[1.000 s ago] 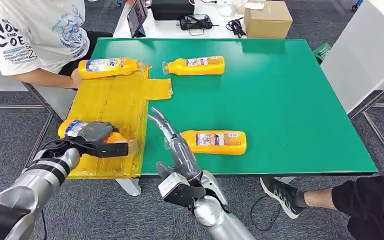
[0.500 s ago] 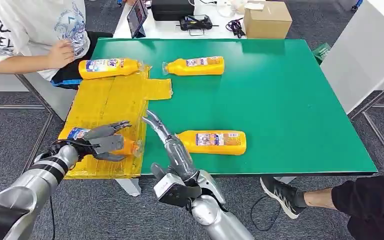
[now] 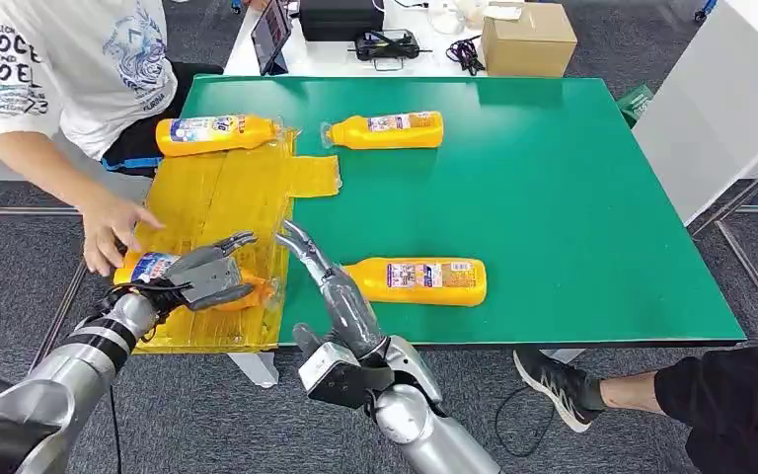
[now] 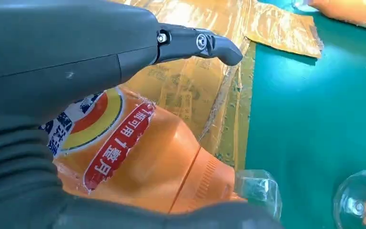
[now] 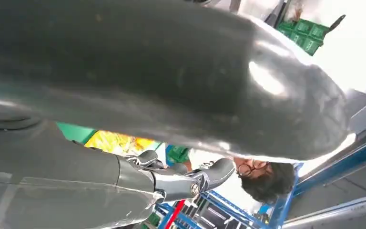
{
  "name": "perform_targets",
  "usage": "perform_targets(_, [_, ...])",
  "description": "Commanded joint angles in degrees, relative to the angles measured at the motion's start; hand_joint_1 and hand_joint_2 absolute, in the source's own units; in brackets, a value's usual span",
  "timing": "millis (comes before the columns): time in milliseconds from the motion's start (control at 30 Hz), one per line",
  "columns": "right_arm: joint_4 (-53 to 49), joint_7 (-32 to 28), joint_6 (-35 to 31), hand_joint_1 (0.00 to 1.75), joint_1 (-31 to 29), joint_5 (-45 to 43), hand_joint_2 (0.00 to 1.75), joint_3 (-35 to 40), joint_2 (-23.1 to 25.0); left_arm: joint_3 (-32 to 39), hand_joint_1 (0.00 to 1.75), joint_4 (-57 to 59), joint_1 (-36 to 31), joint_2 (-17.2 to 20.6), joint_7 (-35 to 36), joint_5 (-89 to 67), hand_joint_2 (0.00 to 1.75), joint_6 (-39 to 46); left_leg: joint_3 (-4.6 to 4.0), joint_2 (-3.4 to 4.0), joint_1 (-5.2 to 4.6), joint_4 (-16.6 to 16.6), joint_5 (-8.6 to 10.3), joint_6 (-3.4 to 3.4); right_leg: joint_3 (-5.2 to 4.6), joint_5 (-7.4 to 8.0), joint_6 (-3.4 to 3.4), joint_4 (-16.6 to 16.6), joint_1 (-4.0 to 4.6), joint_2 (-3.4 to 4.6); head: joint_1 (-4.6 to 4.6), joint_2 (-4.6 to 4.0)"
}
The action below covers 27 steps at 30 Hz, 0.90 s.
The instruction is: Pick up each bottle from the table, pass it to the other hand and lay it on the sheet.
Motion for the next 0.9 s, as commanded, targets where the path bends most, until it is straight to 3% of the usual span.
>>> perform_targets(33, [2.2,1.0,-0.1,0.0,-1.6,1.2,0.0,1.0,-0.9,7.4,0.0,-5.7,4.4,-7.6,2.3,-3.2,0.0,30.7,0.35,-0.05,0.01,-0.1,-0.08,-0.04,0.38,-0.11,-0.08,-0.1,0.01,-0.07,0.0,0.0])
perform_targets(100, [2.7,1.3,0.3,0.0,-1.9,1.5,0.0,1.7,-0.6,10.6,0.0,-10.1,5.9,-9.5,3.8,-9.0,0.0,51.0,0.19,-0.13,-0.01,0.0,-0.05,-0.02,0.22,-0.1,-0.05,0.0,-0.01,-0.15,-0.02,0.0])
perform_targets(133, [3.2,1.4,0.5,0.0,-2.2,1.5,0.0,2.0,-0.5,15.4,0.0,-16.7,8.0,-9.9,5.5,-15.7,0.0,54.0,0.28,-0.24,0.03,0.0,-0.11,-0.03,0.37,-0.18,-0.07,-0.1,0.03,-0.27,0.02,0.0])
perform_targets(167, [4.3,1.5,0.7,0.0,-2.5,1.5,0.0,2.5,-0.3,22.8,0.0,-23.4,10.4,-12.1,4.9,-22.6,0.0,54.0,0.14,-0.16,0.04,0.0,-0.07,-0.02,0.19,-0.11,-0.05,-0.1,0.04,-0.18,0.02,0.0])
perform_targets(233, [5.4,1.8,-0.7,0.0,-2.3,1.6,0.0,2.8,-0.2,35.3,0.0,-28.2,11.1,-19.0,-3.1,-20.5,0.0,54.0,0.11,-0.17,0.01,0.0,-0.08,-0.01,0.16,-0.09,-0.04,-0.1,0.01,-0.13,0.04,0.0])
perform_targets(300, [5.2,1.9,-3.5,0.0,-1.6,2.3,0.0,2.8,-0.7,32.5,0.0,-26.7,10.4,-20.6,-3.1,-4.4,0.0,53.2,0.12,-0.22,0.04,0.1,-0.12,-0.02,0.24,-0.14,-0.05,0.0,0.03,-0.2,0.02,0.0])
perform_targets(367, [3.7,2.6,-5.8,0.0,-0.9,3.3,0.0,2.2,-1.8,32.4,0.0,-27.6,11.1,-21.5,-2.7,9.8,0.0,46.6,0.05,-0.24,0.0,0.0,-0.03,-0.01,0.12,-0.06,-0.04,-0.1,0.0,-0.2,0.0,0.0])
perform_targets(400, [2.5,4.0,-8.7,0.0,-0.6,5.0,0.0,0.8,-3.0,33.0,0.0,-29.4,12.5,-22.2,0.4,20.3,0.0,39.1,0.24,-0.21,0.03,0.0,-0.13,-0.03,0.32,-0.14,-0.07,-0.1,0.03,-0.18,0.02,0.0])
perform_targets(433, [1.8,4.7,-10.5,0.0,-0.6,6.1,0.0,-0.6,-3.8,33.2,0.0,-30.1,13.3,-22.4,1.3,23.5,1.75,37.2,0.18,-0.16,0.02,0.0,-0.09,-0.01,0.25,-0.08,-0.04,-0.2,0.02,-0.12,0.04,0.0])
perform_targets(500, [0.6,6.7,-13.2,0.0,-1.3,7.7,0.0,-5.0,-5.8,33.3,0.0,-31.8,15.5,-22.1,1.3,28.9,1.75,33.7,0.44,0.04,0.02,0.0,-0.2,-0.05,0.44,-0.12,-0.1,-0.2,0.02,0.07,0.02,0.0])
perform_targets(533, [0.4,8.2,-14.1,0.0,-1.8,9.4,1.75,-6.7,-6.6,33.4,0.0,-32.8,16.4,-22.0,1.4,30.5,1.75,33.0,0.19,0.02,-0.03,-0.1,-0.08,-0.03,0.18,-0.02,-0.04,-0.2,-0.02,-0.02,0.04,0.0])
perform_targets(633, [2.3,13.6,-12.9,0.0,-3.5,14.8,1.75,-12.4,-9.2,33.1,0.0,-35.7,19.3,-20.5,2.7,33.0,1.75,32.3,0.19,-0.05,-0.01,0.0,-0.07,-0.02,0.2,-0.05,-0.03,-0.2,0.01,-0.09,0.02,0.0])
perform_targets(900, [7.1,16.8,-11.3,0.0,-6.1,19.0,1.75,-17.5,-11.0,33.9,0.0,-37.2,21.1,-18.6,2.2,33.2,1.75,33.3,0.24,0.04,0.0,0.0,-0.09,-0.04,0.28,-0.04,-0.07,-0.2,0.02,0.03,0.0,0.0])
